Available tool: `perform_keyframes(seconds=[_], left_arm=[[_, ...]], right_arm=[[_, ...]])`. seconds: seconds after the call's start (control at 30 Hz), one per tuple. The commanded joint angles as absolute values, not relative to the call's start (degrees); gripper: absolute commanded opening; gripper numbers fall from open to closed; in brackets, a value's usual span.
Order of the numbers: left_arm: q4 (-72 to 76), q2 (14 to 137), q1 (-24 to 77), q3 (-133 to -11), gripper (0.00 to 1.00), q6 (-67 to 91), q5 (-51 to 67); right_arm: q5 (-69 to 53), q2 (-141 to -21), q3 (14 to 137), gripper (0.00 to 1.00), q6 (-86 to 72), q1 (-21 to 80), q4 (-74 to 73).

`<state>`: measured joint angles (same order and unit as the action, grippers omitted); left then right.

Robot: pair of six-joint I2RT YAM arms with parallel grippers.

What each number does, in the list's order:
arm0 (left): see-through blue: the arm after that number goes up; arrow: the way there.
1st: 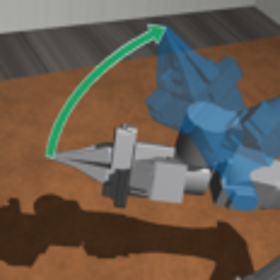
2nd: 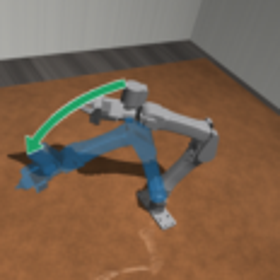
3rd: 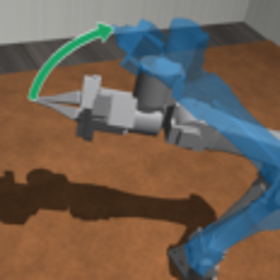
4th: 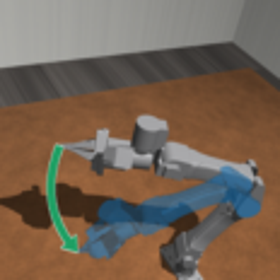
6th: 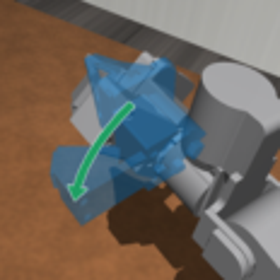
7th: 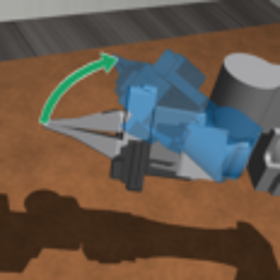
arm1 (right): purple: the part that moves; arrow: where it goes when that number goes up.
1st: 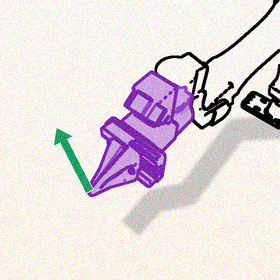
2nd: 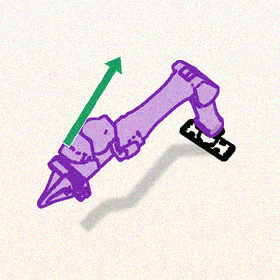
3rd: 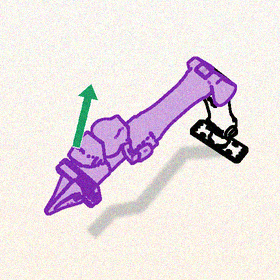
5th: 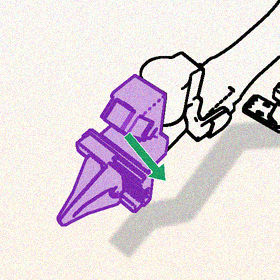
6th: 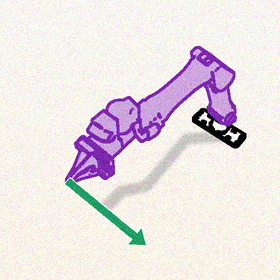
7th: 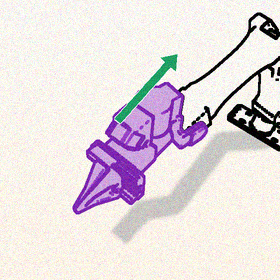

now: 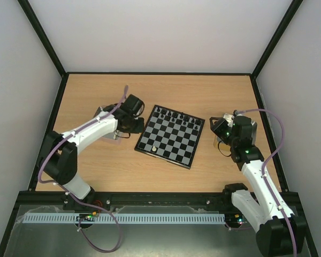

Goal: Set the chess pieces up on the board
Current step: Place the chess piece on the chessboard.

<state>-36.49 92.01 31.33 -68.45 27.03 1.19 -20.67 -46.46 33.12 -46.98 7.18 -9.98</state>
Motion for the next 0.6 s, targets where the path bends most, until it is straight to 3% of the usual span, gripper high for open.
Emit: perform_keyframes(seconds=[0.0, 0.57], left_arm=[[-38.6, 94.0, 35.1, -65.6, 0.06, 25.5, 0.4], [-36.7, 103.3, 38.1, -68.8, 0.07, 25.0, 2.3]], right_arm=[[-20.6, -46.4, 32.4, 0.32, -47.4, 7.2, -9.0], [-20.4, -46.3, 32.0, 0.32, -47.7, 7.4, -8.8]])
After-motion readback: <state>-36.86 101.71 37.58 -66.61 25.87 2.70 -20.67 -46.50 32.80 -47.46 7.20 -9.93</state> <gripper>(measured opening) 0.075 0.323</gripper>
